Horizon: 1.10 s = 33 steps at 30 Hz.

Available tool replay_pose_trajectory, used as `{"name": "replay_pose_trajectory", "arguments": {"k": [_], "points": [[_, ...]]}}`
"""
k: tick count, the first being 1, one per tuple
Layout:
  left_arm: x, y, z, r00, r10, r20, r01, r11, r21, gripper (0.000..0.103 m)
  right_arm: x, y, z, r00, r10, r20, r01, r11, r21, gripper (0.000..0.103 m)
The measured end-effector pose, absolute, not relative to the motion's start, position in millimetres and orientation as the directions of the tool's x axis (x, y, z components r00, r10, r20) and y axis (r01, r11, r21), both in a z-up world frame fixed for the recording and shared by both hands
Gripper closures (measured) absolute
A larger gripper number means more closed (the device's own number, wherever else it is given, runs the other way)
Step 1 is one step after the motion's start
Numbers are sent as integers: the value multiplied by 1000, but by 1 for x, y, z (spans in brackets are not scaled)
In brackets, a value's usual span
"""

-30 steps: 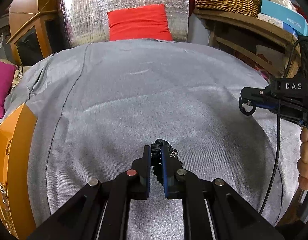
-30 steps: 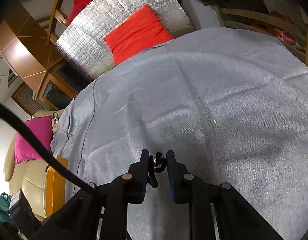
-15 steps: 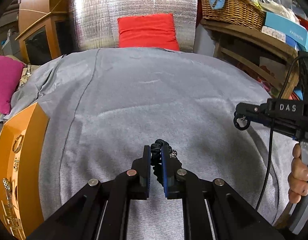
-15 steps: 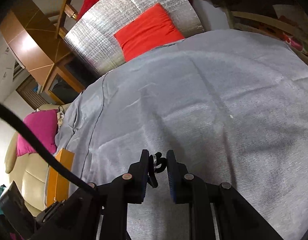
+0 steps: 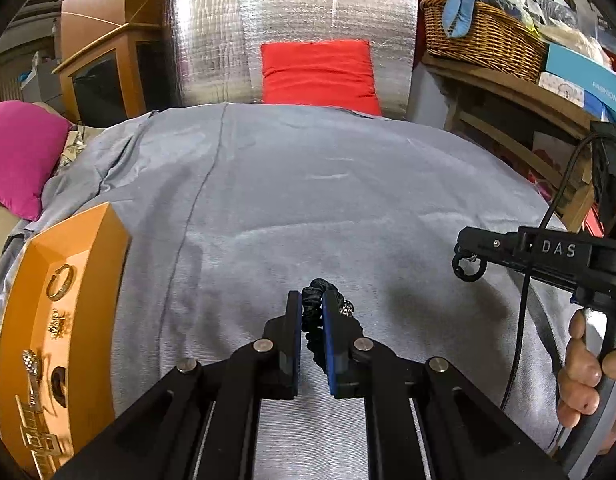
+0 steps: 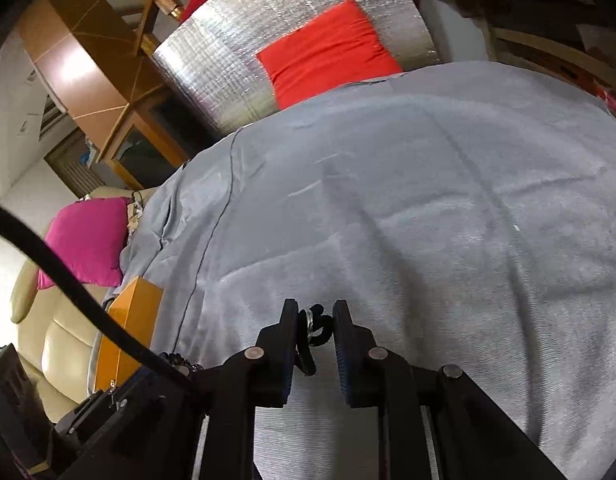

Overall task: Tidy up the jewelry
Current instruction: 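Lift the scrunchie with the left tool while the right tool lifts the hair tie, then carry both black hair ties into the orange tray and open both tools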

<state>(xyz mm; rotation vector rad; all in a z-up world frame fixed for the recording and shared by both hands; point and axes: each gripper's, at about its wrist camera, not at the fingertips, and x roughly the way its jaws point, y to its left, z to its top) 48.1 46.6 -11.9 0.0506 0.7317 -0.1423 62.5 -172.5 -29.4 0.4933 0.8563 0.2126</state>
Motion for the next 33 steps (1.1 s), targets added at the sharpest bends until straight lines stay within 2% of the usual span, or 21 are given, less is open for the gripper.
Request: {"name": "replay_pose_trajectory", "arguments": {"k": [17,23,28,33], "points": [[34,93,15,789,-79,-609,73,997,-35,93,64,-119,-22,633,415,-653,-103,882,461,84],[4,124,48,821,-54,-568,43,999,-33,93,59,-89,-1,631,444,-637,-165,878,449,84],[-29,186,82,837,-9,-547,4,1000,-9,93,63,-46,26,591,525,-612,-246,841,482,84],[-27,261,85,802,89,-590,-94,995,23,93,77,27,51,524,595,-610,-356,803,478,84]]}}
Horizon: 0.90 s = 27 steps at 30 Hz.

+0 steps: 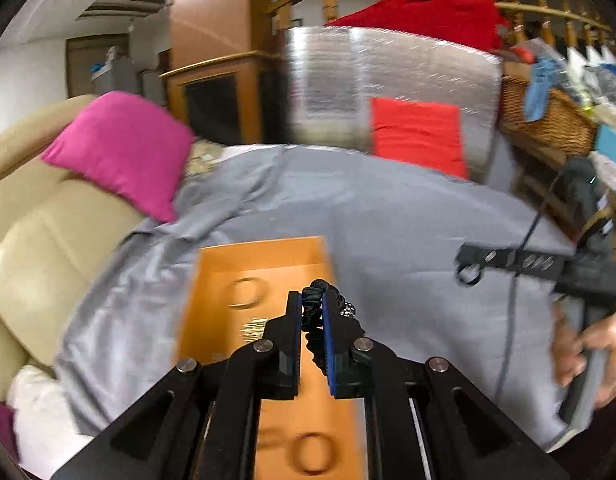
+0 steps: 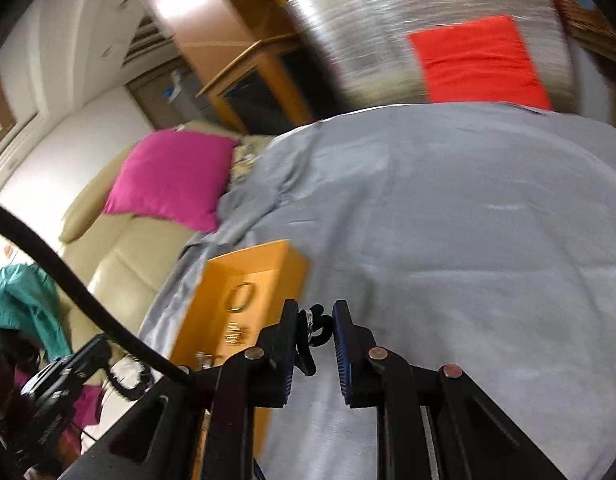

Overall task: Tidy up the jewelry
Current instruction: 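Carry both black hair ties into the orange tray and open both tools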

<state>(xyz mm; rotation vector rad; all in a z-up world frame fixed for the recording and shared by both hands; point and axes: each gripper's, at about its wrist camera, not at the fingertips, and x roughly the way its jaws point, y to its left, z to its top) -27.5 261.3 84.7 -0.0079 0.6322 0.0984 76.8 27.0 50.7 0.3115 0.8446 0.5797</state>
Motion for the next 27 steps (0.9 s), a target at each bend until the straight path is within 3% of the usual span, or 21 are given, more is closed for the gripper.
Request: {"name": "replay_pose_trajectory", "arguments": {"k": [5,14,27], "points": [[-2,313,61,741,107,-663,-153,988,-11,93,110,100,52,431,632,-644,-437,771,464,84],[55,310,-3,637,-62,-768,-99,982,-162,93,168,204,15,278,610,-742,-508,749,425,84],[79,308,-54,585,-6,-811,-143,984,-110,93,204,253,-42,176,538,-824,-546,750,373,83]]}}
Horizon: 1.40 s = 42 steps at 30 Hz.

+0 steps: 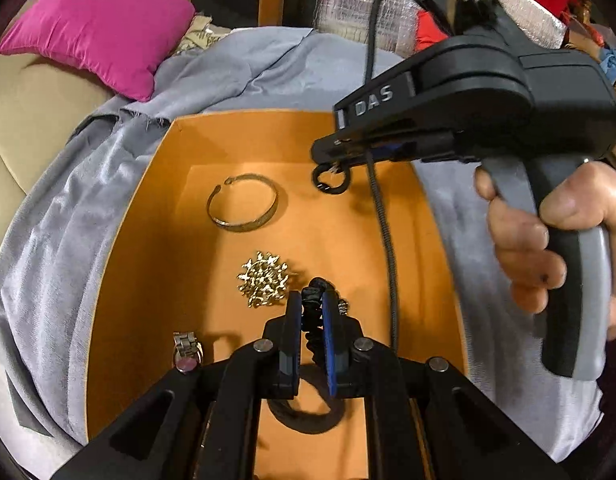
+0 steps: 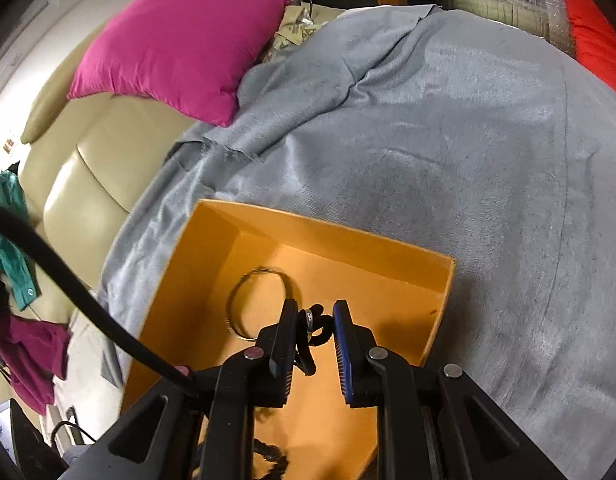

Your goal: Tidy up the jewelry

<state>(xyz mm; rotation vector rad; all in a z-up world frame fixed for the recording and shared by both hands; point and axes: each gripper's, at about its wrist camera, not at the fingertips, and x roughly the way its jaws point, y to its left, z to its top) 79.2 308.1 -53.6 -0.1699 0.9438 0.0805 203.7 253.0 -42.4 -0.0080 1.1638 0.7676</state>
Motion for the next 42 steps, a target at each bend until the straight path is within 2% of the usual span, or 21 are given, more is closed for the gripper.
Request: {"name": "replay_pose_trajectory", "arguments": {"k": [10,16,17,19,21,22,28,30,32,41,42], "points": [[85,308,-62,586,3,-810,-140,985,-98,93,206,248,-44,193,547,-815,-552,747,371,81],[85,309,-61,585,3,-811,-140,985,-97,92,208,242,-44,176,575,-799,-517,745,421,77],[84,309,-60,587,9,-809,-139,986,-90,90,208,241,-42,177,578,-797,-513,745,427,77],[82,308,-57,593,20,-805,-137,988,-77,78,207,238,-41,176,582,-794,-505,745,435,77],[79,307,-52,608,37,-793,-144,987,-64,55,206,234,-40,176,586,-791,-495,747,444,77],[77,307,-50,615,44,-788,-147,987,-59,52,204,231,-39,178,589,-788,-493,747,447,77],[66,302,-31,642,73,-763,-143,989,-26,47,192,209,-25,193,613,-766,-480,740,471,77],[59,299,-23,653,93,-752,-153,988,-10,41,184,200,-16,204,619,-759,-480,738,473,77],[49,297,-12,670,120,-732,-167,986,8,38,173,188,-6,217,626,-749,-484,735,474,77],[-6,288,42,726,213,-654,-225,972,67,36,104,135,49,284,652,-703,-520,721,458,78],[-15,286,50,733,226,-641,-231,970,78,30,92,127,57,293,657,-694,-526,717,457,78]]}}
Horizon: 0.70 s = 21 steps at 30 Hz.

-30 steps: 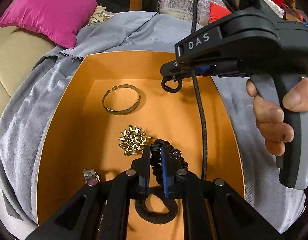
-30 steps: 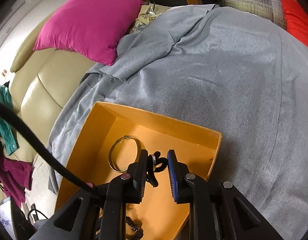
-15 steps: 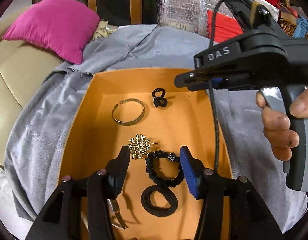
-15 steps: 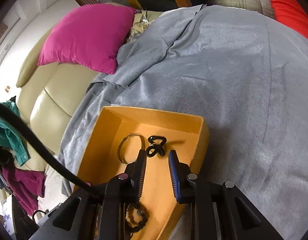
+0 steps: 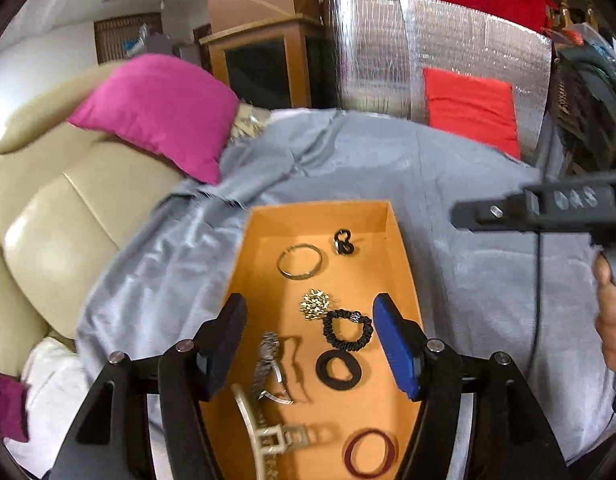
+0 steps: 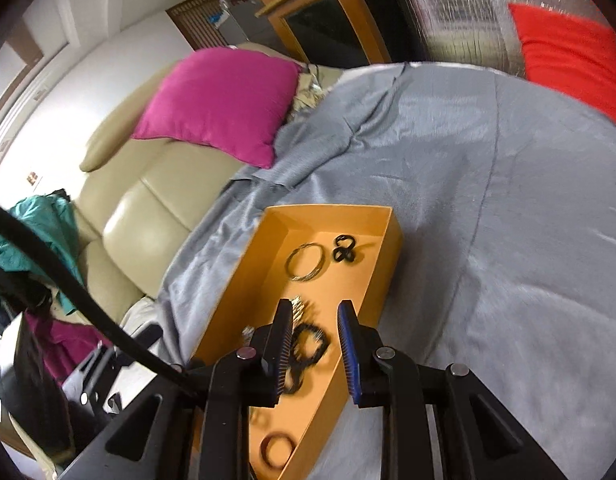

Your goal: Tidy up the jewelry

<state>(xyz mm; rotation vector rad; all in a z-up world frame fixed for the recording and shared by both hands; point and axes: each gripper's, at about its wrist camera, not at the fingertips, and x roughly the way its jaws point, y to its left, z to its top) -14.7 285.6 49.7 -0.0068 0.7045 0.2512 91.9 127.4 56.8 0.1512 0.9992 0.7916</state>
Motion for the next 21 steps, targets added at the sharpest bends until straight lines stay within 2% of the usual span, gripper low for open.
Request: {"name": "replay_pose_trajectory", "arguments": {"k": [1,3,4,5,7,13,21], "points": [[-24,283,57,740,241,-627,-239,967,90,27,80,121,64,301,662,-686,-530,714,457,76],[-45,277,73,761,272,-589,-256,960,112,21,57,109,77,317,672,-670,-540,708,455,66],[-57,273,82,773,286,-566,-263,957,125,20,43,104,83,329,673,-662,-545,708,449,57],[-69,269,90,781,304,-546,-273,952,140,16,24,97,93,350,676,-648,-557,707,436,56],[-87,264,102,786,340,-517,-297,940,166,10,-4,88,107,382,677,-629,-572,708,415,56],[-150,242,136,787,438,-434,-353,897,265,4,-97,61,139,504,637,-584,-560,755,340,56],[-206,237,156,775,458,-435,-384,888,252,3,-182,39,156,619,563,-548,-530,814,238,53]]}}
